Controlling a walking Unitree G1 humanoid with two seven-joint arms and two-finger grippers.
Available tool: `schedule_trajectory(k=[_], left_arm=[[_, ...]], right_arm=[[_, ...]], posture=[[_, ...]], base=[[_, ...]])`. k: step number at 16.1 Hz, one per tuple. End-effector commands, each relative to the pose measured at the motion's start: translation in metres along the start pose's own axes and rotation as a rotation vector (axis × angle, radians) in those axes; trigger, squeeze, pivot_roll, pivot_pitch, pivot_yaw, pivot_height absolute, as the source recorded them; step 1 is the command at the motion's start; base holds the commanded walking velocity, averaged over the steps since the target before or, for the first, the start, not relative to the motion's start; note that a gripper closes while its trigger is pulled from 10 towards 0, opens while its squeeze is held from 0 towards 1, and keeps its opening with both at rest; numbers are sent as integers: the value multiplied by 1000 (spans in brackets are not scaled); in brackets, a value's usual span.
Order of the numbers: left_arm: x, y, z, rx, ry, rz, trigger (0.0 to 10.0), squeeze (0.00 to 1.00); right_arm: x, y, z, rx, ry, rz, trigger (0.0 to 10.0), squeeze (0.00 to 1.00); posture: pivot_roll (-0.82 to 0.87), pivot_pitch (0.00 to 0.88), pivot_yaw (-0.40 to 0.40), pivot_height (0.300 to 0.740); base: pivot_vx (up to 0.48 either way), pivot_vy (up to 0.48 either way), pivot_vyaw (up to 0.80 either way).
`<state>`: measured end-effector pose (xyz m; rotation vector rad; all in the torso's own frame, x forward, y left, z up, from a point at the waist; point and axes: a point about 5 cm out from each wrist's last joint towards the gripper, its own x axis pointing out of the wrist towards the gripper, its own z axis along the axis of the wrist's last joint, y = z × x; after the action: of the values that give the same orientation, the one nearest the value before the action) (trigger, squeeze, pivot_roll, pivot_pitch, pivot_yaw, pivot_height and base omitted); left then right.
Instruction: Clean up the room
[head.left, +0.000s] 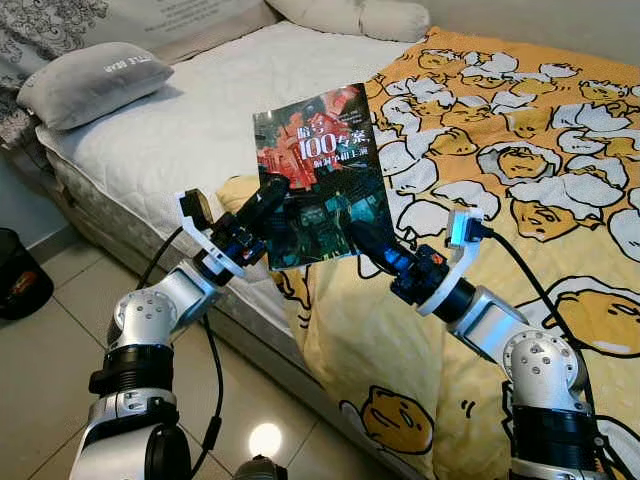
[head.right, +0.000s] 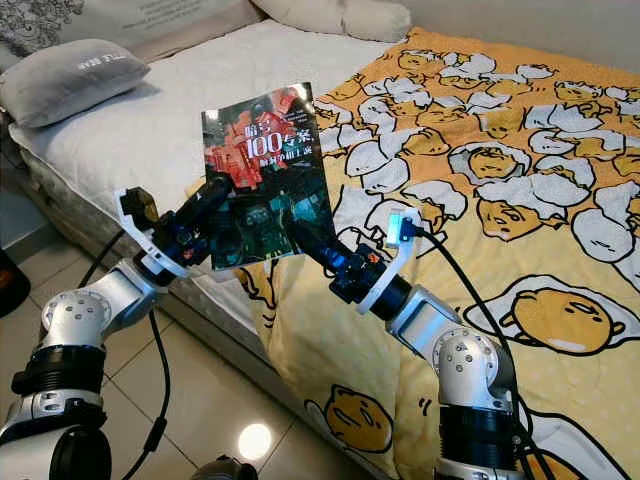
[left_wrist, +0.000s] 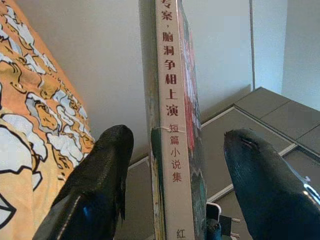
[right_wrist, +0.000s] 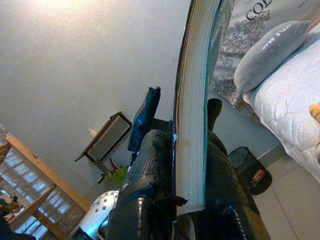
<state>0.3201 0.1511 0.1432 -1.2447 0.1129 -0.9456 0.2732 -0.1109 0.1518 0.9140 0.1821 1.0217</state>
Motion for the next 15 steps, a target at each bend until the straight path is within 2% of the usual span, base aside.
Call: schedule_trajectory(k=[1, 9, 10, 12, 13, 14, 15], left_arm=[[3, -4, -1, 26, 28, -24, 0, 0], [4, -3, -1, 27, 22, -18, 0, 0], [5, -2, -1, 57, 22, -3, 0, 0], [5, -1, -1, 64, 19, 13, 0, 0], [5, -2, -1, 74, 13, 16, 0, 0], [4, -2, -1, 92, 7, 27, 0, 0], [4, -2, -1, 96, 4, 28, 0, 0]], right_arm=[[5, 10, 2, -18, -8, 64, 0, 0], [7, 9, 2, -26, -2, 67, 0, 0], [7, 9, 2, -31, -1, 61, 824, 0], [6, 8, 1, -35, 0, 55, 4039, 0], [6, 8, 1, -38, 0, 51, 4353, 0], [6, 8, 1, -44, 0, 43, 7843, 0], [6, 7, 1, -49, 1, 38, 10000, 0]], posture=[[35, 0, 65, 740], [36, 0, 66, 740], [36, 0, 67, 740], [34, 0, 68, 740], [33, 0, 69, 740], [33, 0, 69, 740], [33, 0, 69, 740]], base=[[0, 0, 0], [0, 0, 0], [0, 0, 0], [0, 0, 0], [0, 0, 0], [0, 0, 0], [0, 0, 0]])
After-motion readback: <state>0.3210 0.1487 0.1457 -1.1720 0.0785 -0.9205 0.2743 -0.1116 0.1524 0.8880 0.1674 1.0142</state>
